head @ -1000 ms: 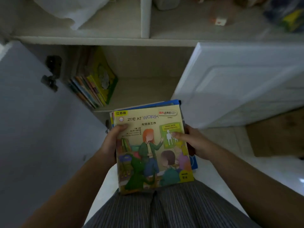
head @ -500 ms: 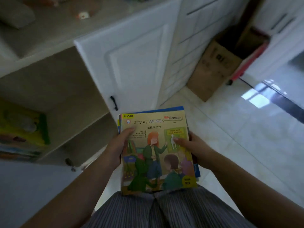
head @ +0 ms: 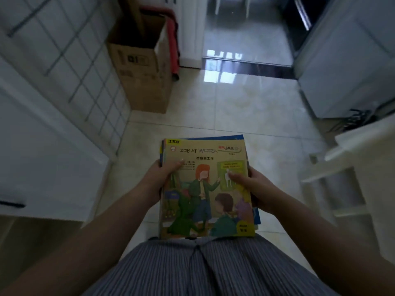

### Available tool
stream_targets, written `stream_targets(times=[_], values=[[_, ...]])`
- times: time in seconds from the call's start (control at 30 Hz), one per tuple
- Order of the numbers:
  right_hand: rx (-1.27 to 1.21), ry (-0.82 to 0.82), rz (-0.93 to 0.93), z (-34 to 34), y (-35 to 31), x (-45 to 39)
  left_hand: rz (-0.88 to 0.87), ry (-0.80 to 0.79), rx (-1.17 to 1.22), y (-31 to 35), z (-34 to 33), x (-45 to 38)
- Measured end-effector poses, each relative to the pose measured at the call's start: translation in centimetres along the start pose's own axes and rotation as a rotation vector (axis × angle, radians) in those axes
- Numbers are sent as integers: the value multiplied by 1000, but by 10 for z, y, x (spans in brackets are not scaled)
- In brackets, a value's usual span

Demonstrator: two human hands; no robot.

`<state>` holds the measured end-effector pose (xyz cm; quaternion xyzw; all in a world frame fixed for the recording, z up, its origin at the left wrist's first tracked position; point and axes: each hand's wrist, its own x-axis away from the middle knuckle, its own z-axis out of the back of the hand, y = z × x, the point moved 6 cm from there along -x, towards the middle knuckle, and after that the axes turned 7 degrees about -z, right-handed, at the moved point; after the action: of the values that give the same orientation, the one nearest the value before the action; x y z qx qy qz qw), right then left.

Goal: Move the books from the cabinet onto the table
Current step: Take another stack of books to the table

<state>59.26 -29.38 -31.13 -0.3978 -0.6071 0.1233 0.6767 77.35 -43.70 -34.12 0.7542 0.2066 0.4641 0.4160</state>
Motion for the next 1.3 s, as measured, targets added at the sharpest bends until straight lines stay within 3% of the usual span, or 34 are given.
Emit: stream_targets(times=[0.17,0.4,0.77,1.07,1.3], values=[[-121,138,24,110,30,42,39,-233,-155,-25,-121,-7],[-355,362,88,250,78,98,58,-316,-287,-65,-281,-14],[-630,543,49,350,119,113,108,-505,-497,-92,-423,-52],[-902,770,70,454,102,93,94,-884,-670,-75,-595,-124],[-1075,913,141,505,92,104,135,-1071,-743,-79,-690,-142]])
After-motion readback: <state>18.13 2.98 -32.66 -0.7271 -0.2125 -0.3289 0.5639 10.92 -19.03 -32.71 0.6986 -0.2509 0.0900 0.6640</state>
